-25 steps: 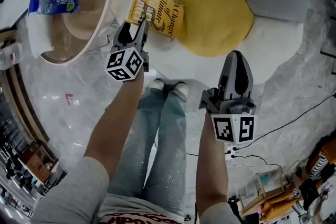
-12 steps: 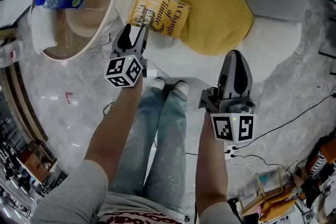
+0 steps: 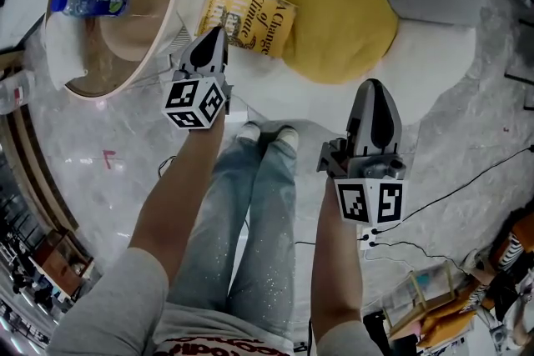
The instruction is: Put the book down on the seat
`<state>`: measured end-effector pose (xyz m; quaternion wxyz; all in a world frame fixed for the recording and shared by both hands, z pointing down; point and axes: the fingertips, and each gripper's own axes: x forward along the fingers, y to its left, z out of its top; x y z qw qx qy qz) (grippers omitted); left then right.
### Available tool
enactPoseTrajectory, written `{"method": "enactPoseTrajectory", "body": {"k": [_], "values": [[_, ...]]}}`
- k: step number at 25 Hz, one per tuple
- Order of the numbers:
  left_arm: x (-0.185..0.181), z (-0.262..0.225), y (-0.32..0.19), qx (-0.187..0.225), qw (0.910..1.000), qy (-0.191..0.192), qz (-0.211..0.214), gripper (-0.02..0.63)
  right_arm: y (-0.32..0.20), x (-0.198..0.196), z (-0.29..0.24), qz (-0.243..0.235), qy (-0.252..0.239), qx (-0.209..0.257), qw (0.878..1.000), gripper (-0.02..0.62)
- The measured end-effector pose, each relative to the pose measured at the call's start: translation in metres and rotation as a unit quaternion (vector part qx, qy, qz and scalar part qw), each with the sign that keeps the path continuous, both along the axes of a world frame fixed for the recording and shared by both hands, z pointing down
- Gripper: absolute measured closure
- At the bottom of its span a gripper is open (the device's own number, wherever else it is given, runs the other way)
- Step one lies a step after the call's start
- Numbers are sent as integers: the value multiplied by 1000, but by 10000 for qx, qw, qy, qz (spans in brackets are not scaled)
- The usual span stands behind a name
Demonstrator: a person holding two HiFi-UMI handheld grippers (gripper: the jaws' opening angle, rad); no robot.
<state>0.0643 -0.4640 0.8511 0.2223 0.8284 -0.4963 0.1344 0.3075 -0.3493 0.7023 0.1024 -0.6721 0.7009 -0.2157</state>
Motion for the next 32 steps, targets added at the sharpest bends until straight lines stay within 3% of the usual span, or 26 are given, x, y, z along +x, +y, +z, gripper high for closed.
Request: {"method": "enactPoseTrajectory", "body": {"k": [6, 18, 28, 32], "values": [[23, -26, -7, 429, 9984, -100, 347, 589, 0, -1, 0, 33, 114, -23, 9999, 571], [54, -117, -7, 1107, 9896, 736, 556, 591, -1, 9, -24, 169, 421, 56, 9990, 571], [63, -173, 13, 1372, 9830, 648, 1036, 591, 6, 14, -48, 143, 690, 21, 9975, 571], [63, -184, 18, 1412, 9818, 419, 1199, 591, 5, 10, -58, 88, 783, 21, 9969, 571]]}}
